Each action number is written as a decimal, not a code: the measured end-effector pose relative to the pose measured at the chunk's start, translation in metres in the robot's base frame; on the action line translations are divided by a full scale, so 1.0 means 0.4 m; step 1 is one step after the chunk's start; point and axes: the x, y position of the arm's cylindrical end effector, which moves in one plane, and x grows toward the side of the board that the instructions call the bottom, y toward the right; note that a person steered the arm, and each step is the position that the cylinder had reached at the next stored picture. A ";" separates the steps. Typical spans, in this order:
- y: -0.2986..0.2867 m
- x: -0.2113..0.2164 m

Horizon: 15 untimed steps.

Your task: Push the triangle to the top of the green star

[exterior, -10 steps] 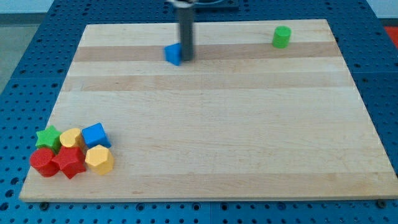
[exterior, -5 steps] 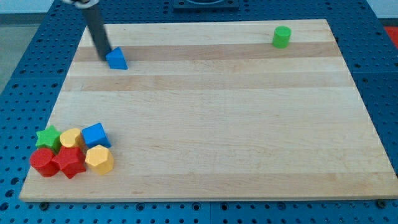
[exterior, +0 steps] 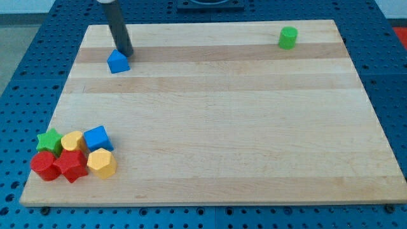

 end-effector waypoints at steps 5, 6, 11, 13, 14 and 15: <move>-0.109 0.097; -0.129 0.260; -0.083 0.032; -0.176 0.161; -0.176 0.300; -0.168 0.319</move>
